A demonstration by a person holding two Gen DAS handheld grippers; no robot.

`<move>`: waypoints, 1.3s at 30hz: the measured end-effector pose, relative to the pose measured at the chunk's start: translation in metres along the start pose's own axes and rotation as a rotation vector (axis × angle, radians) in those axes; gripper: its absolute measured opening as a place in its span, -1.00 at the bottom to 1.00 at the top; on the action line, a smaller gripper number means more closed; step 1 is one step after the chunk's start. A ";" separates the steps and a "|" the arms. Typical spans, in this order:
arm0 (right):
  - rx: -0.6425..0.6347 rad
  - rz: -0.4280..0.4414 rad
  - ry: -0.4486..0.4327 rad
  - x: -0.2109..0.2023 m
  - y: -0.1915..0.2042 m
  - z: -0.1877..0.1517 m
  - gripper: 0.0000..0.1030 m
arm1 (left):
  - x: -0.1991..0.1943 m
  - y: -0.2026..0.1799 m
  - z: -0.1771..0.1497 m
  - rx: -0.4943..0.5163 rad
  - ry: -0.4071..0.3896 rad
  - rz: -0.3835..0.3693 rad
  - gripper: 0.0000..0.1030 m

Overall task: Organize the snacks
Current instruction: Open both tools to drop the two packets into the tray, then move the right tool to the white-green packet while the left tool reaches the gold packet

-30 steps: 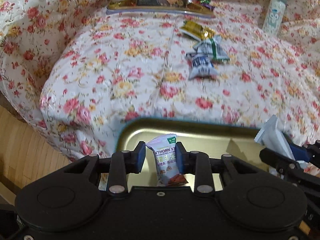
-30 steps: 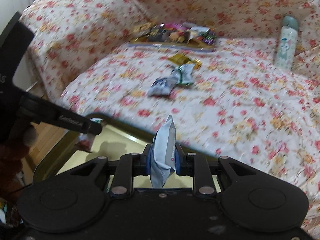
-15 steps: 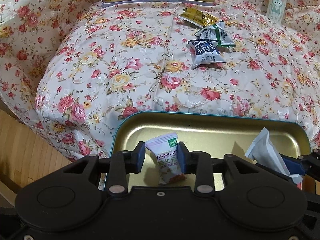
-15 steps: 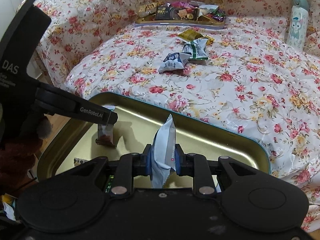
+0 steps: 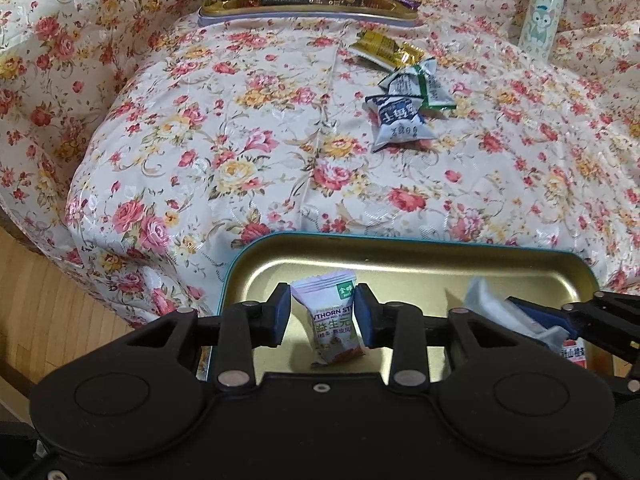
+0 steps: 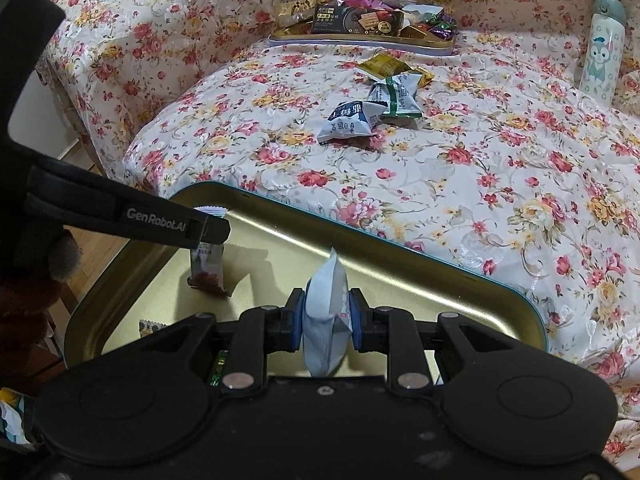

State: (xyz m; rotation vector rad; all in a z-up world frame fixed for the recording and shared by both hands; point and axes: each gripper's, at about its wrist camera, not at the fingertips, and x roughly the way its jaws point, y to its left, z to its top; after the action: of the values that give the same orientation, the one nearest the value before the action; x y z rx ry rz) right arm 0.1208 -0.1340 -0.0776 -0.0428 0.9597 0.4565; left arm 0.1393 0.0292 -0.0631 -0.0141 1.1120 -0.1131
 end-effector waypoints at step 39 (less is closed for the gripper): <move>0.057 -0.101 -0.169 -0.027 -0.035 0.041 -0.51 | -0.023 0.004 0.061 0.042 -0.211 0.082 -0.12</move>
State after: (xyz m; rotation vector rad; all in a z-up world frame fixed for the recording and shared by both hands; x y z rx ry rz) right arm 0.1531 -0.1657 -0.0381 -0.0008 0.8001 0.3342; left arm 0.1836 0.0327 -0.0157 0.0565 0.8974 -0.0601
